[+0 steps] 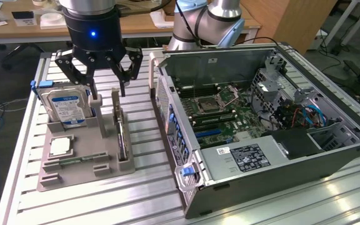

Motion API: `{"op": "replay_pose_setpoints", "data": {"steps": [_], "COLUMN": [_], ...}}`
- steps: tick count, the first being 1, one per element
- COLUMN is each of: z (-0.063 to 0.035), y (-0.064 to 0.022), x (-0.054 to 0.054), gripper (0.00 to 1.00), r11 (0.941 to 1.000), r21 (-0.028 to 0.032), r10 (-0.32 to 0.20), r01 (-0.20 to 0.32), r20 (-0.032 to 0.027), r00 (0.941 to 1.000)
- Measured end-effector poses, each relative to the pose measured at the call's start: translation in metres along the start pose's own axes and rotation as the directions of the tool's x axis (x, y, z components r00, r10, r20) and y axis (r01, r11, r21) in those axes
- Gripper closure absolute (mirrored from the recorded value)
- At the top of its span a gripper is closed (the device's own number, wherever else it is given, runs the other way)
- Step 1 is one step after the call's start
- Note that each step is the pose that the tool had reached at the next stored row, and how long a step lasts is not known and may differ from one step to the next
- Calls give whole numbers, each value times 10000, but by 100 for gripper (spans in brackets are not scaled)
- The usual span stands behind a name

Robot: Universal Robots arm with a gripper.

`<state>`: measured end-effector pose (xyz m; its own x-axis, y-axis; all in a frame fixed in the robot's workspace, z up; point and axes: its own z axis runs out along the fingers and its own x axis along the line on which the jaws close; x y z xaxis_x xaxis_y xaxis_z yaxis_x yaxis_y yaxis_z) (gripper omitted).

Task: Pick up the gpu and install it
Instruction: 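Pick up the gpu and move the gpu toward the slot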

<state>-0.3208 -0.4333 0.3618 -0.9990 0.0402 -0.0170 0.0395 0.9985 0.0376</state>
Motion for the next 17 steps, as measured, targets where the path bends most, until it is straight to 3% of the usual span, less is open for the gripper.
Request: {"op": "replay_pose_setpoints", "data": {"steps": [17], "z": [93], "y": [-19], "x": [0], "gripper": [41], "r11": [10000], "r21": [1], "r10": [0], "r01": [0], "r20": [-11], "r00": [10000]}}
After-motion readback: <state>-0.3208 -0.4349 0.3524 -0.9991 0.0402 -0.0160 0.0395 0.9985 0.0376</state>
